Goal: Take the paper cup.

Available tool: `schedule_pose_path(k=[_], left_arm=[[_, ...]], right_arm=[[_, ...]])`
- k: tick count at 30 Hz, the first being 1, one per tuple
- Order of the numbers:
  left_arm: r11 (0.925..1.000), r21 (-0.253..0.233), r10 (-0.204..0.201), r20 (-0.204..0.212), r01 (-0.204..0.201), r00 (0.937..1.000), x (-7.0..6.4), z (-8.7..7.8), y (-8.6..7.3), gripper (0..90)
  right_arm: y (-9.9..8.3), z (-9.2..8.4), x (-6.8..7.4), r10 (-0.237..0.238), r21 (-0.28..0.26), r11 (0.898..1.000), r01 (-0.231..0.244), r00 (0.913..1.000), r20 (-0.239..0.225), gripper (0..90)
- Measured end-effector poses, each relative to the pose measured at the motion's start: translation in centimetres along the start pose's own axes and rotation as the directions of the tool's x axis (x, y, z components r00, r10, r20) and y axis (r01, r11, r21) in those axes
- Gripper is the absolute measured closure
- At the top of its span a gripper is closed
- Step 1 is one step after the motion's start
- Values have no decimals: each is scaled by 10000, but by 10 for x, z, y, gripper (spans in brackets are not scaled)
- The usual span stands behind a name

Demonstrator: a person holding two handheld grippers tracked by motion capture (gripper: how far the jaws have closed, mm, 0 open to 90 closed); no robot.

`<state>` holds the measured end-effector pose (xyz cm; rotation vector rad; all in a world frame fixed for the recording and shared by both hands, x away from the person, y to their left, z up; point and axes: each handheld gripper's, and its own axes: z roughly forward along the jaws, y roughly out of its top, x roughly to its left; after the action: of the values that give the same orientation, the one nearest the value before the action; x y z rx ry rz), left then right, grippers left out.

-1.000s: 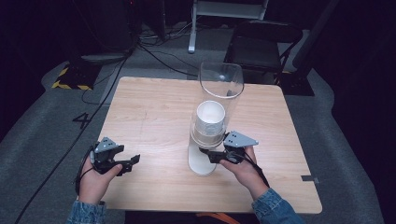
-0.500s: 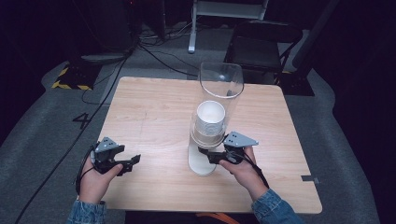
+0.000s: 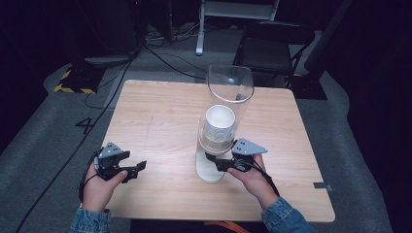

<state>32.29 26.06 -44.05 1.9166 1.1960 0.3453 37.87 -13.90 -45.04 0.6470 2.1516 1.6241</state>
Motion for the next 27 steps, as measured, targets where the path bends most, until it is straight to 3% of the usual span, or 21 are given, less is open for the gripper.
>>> schedule_pose_path(k=[4,16,27], left_arm=[[10000,-40,-25,28,25,10000,1,0,0,227],[9999,-27,-99,30,99,9999,1,0,0,227],[10000,-28,-81,40,81,10000,1,1,0,227]], right_arm=[[-1,1,0,-512,60,9987,512,9987,42,341],[-4,2,0,-173,203,9996,175,9998,-102,348],[-4,0,-2,-322,425,9986,323,9995,-12,351]])
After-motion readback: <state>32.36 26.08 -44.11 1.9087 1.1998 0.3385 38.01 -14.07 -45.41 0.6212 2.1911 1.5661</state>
